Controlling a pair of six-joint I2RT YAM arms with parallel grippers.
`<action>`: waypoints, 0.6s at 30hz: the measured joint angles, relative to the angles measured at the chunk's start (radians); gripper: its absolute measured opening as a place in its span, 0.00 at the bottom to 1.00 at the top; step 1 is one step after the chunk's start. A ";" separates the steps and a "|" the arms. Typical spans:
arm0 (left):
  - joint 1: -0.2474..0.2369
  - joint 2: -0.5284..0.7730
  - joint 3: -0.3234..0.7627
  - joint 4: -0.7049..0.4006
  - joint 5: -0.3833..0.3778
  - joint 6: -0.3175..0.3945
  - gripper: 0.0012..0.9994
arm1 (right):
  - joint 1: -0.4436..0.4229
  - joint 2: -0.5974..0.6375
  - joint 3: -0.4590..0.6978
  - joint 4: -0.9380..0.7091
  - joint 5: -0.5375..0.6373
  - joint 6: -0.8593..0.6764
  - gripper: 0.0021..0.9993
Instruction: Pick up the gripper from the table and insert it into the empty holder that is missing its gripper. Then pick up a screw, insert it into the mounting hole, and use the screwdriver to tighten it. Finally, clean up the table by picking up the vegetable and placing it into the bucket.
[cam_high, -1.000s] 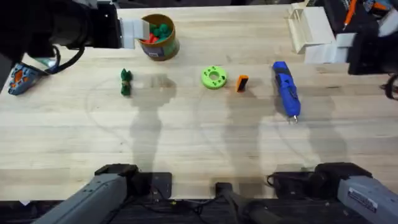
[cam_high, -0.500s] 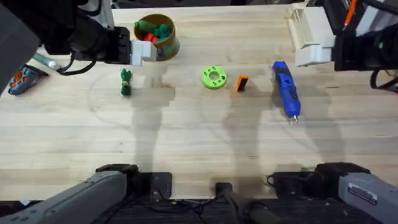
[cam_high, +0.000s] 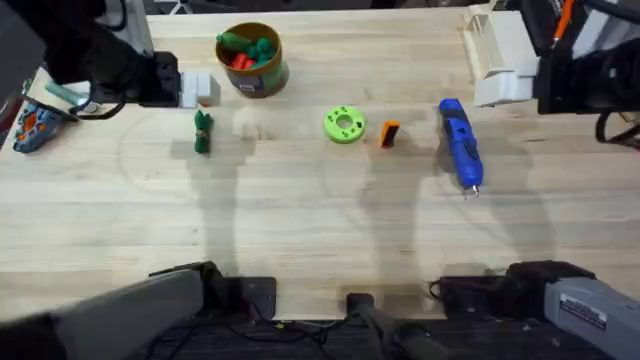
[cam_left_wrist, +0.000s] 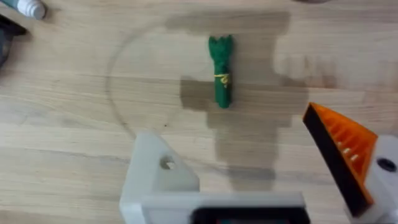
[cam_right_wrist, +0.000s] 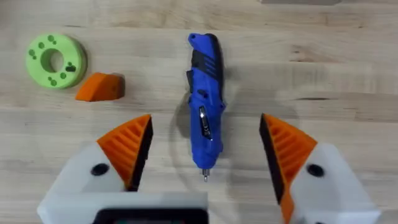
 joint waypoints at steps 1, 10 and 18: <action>0.007 0.024 0.000 0.000 0.004 0.010 0.99 | 0.000 0.000 0.000 0.000 0.000 0.000 0.97; 0.013 0.320 0.071 -0.012 0.024 0.058 0.99 | 0.000 0.000 0.000 0.000 0.000 0.000 0.97; 0.041 0.514 0.150 0.009 0.017 0.075 0.99 | 0.000 0.000 0.000 0.000 0.000 0.000 0.97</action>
